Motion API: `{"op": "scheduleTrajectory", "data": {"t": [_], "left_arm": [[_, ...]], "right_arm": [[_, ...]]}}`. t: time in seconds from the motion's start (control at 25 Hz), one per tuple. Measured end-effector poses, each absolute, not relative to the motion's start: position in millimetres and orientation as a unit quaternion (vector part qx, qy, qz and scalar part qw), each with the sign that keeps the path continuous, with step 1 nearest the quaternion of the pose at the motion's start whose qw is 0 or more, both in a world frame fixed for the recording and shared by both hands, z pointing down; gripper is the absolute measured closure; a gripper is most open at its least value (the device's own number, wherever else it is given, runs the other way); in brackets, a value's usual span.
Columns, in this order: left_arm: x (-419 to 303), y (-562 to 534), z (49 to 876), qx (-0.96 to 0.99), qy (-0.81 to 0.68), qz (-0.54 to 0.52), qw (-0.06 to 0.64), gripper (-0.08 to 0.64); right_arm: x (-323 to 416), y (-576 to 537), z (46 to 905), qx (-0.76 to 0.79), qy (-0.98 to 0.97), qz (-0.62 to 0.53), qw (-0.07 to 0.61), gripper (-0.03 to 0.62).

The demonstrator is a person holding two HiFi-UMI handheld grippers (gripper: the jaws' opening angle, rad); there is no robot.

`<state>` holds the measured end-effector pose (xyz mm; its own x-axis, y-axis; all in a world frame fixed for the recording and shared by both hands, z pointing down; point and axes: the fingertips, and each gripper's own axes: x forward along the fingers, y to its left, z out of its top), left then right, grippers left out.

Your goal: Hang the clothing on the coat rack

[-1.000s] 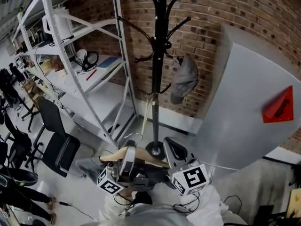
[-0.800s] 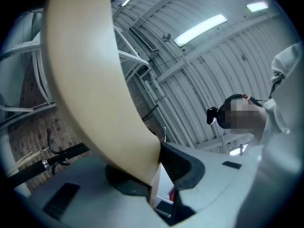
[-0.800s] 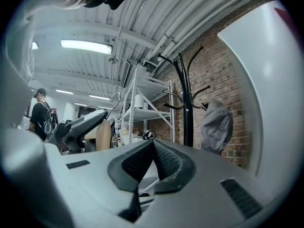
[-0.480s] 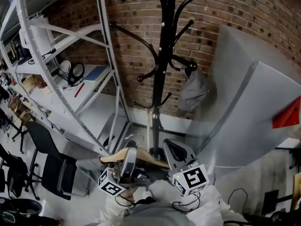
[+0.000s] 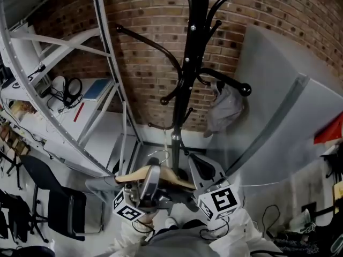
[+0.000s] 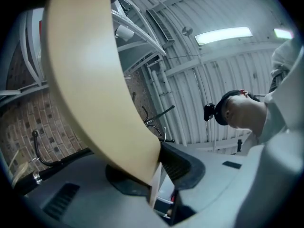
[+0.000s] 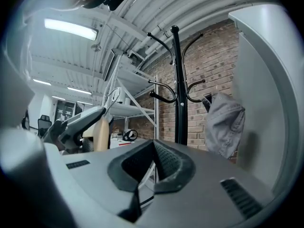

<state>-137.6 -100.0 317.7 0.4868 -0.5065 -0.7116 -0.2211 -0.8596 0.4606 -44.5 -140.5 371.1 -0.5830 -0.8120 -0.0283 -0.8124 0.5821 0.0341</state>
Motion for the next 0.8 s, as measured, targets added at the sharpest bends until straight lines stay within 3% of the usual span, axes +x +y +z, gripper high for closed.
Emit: {"op": "scheduleTrajectory", "data": {"t": [0.8], "left_arm": [[-126,-167,296,0.844,-0.183,-0.475,0.169,0.469]], "right_arm": [[-24,-194,344,-0.471,0.88,0.057,0.008,0.569]]}}
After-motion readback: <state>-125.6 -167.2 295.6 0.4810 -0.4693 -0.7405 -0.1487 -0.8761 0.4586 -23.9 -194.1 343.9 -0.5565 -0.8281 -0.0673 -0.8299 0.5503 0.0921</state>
